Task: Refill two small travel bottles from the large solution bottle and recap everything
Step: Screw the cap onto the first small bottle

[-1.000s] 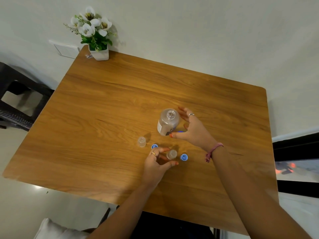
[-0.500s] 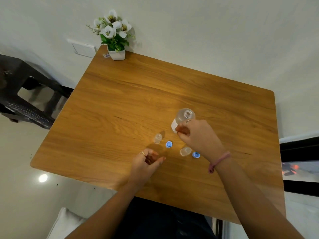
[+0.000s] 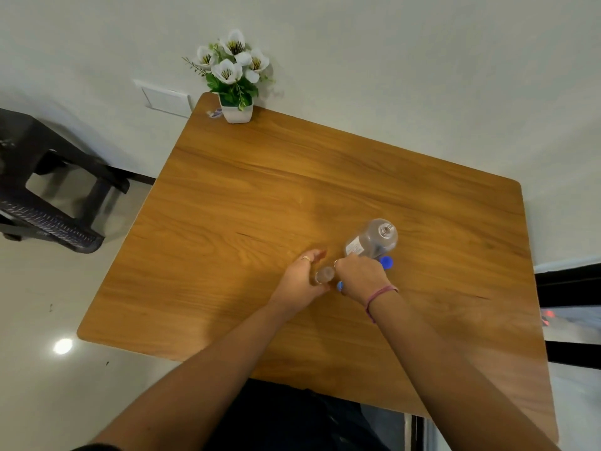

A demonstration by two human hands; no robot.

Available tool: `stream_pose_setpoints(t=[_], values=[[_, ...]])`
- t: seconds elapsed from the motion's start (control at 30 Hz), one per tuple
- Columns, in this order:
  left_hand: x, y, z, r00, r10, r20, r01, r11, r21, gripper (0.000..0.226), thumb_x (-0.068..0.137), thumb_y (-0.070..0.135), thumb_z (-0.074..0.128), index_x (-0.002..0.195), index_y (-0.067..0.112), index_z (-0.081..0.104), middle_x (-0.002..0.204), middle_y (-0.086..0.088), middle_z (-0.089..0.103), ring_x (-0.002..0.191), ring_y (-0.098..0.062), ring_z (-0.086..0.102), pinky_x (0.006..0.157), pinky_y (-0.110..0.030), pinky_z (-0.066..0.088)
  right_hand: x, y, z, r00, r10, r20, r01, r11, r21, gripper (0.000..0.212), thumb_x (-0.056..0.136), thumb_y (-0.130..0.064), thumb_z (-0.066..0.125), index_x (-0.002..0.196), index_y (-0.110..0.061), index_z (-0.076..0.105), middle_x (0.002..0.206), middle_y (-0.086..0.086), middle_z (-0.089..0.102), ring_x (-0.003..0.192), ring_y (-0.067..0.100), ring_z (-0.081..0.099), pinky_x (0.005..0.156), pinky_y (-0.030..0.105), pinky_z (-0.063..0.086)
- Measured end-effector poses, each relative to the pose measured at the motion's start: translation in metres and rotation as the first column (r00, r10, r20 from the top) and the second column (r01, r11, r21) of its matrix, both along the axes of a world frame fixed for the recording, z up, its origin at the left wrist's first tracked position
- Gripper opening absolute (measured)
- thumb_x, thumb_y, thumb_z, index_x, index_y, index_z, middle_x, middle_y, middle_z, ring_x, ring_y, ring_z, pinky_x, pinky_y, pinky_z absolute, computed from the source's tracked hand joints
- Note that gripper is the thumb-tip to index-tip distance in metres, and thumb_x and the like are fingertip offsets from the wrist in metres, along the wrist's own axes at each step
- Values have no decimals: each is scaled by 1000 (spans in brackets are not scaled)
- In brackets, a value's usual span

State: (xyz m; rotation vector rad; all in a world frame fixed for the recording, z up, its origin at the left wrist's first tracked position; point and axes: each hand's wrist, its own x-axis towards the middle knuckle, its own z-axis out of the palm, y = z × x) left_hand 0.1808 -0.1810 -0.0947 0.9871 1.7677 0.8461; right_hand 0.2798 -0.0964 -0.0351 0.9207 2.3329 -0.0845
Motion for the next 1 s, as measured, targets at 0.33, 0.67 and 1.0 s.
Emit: stream_pose_setpoints(t=[0.33,0.67,1.0], values=[[-6,5,-3,986,-137,-96,138,990,6,48,82,14,72,126,15,55,123,1,60,102,-1,48,83,-13,37,-3,-2,-9,997,-76,27,77,997,-18,25,95,-8,45,116,-10,58,117,12,59,105,29,62,71,32,43],[-14,5,9,995,-70,-70,75,995,71,42,80,18,75,120,17,62,107,11,62,98,-1,54,75,-1,38,6,-5,7,972,-193,-130,189,981,-42,25,94,1,40,108,-6,59,112,14,61,101,30,63,67,33,45],[-34,28,99,990,137,41,-143,943,299,41,70,19,84,107,24,66,98,17,67,91,8,61,78,-3,45,17,28,83,762,-368,-533,315,930,-190,29,88,-20,59,117,-18,65,109,2,64,90,11,59,65,11,40]])
